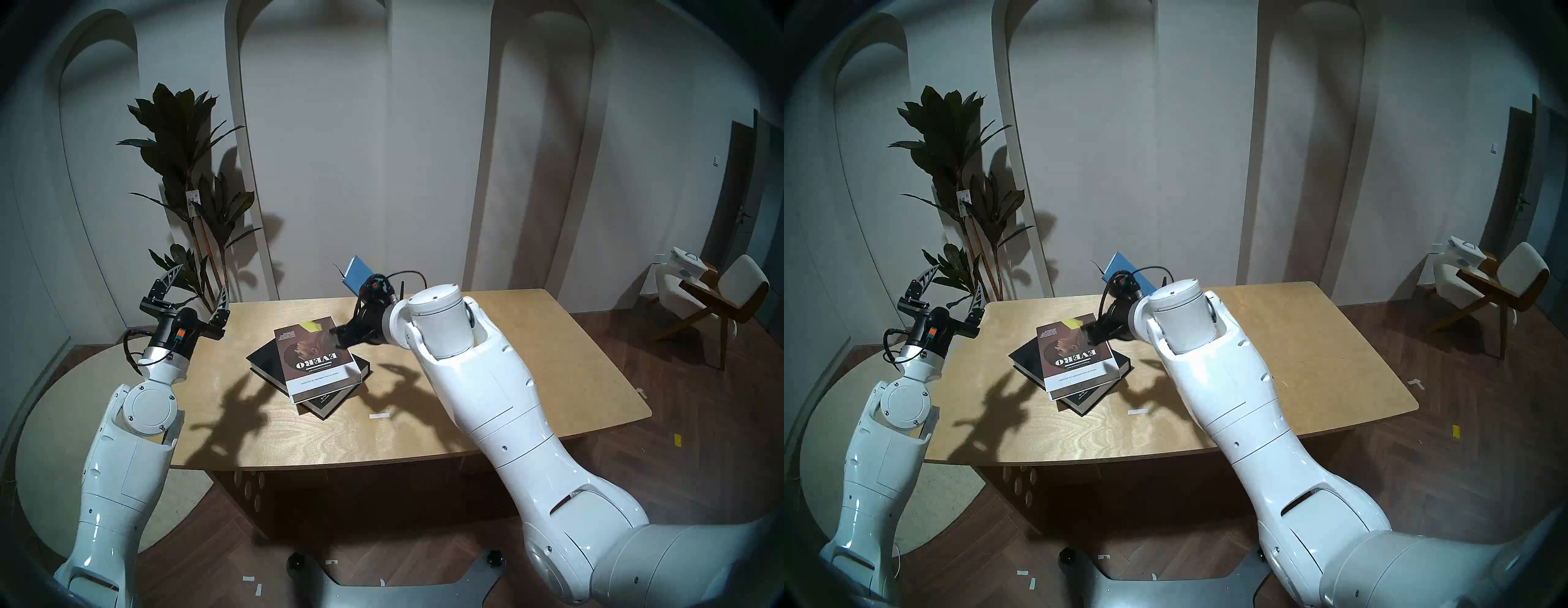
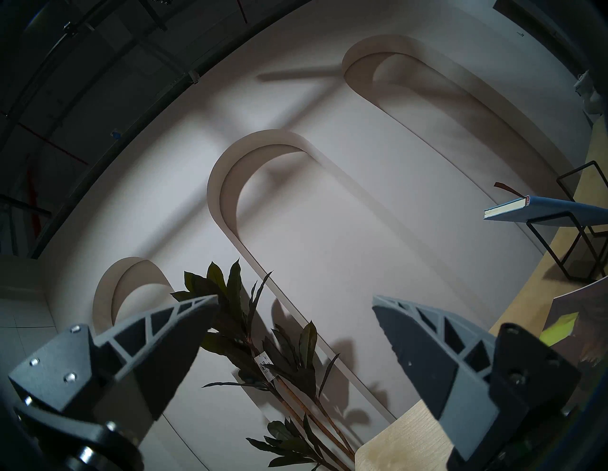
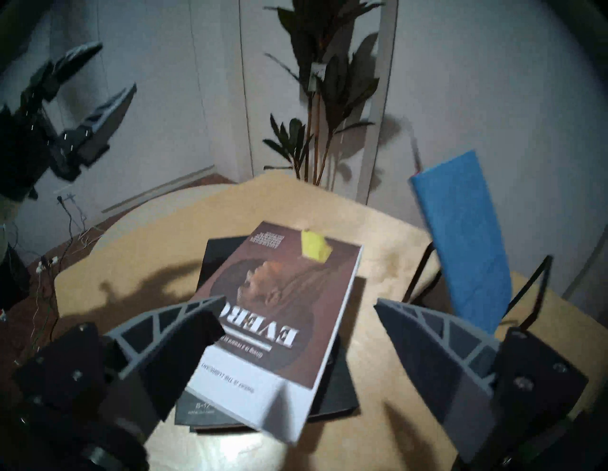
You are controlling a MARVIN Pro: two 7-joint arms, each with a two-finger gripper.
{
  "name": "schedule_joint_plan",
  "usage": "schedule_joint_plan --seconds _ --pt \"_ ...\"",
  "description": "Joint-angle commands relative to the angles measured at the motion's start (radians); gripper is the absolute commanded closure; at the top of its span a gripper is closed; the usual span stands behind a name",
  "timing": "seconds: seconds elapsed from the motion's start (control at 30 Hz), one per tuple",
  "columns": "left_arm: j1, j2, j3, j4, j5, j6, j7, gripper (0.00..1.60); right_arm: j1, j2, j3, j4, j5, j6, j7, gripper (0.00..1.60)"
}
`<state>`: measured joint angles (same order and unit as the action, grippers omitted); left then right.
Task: Stack the books into one stack
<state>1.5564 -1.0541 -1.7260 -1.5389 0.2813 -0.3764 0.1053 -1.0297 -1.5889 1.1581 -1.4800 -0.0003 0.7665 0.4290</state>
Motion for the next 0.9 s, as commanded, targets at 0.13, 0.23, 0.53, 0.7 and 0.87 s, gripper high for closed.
schedule_joint_plan --seconds 0.13,0.23,0.53,0.7,0.87 --pt "-0.012 0.004 -0.004 -0.014 0.0 -0.004 0.003 0.0 0.011 0.056 0.126 -0.159 -0.054 -0.095 -0.131 0.0" --pt "-0.012 0.004 -0.004 -0.013 0.0 -0.005 0.002 0.0 -0.018 0.113 0.203 -0.203 -0.077 -0.085 -0.187 0.0" --pt "-0.012 0.004 -0.004 -0.012 0.001 -0.006 0.003 0.0 -0.145 0.217 0.34 -0.302 -0.116 -0.064 -0.236 0.0" --pt "-0.012 0.004 -0.004 -0.011 0.001 -0.006 0.003 0.0 -0.242 0.31 0.344 -0.296 -0.209 -0.09 -0.28 0.0" --pt "-0.012 0.004 -0.004 -0.012 0.002 -0.007 0.003 0.0 -0.287 0.336 0.386 -0.236 -0.259 -0.112 -0.334 0.0"
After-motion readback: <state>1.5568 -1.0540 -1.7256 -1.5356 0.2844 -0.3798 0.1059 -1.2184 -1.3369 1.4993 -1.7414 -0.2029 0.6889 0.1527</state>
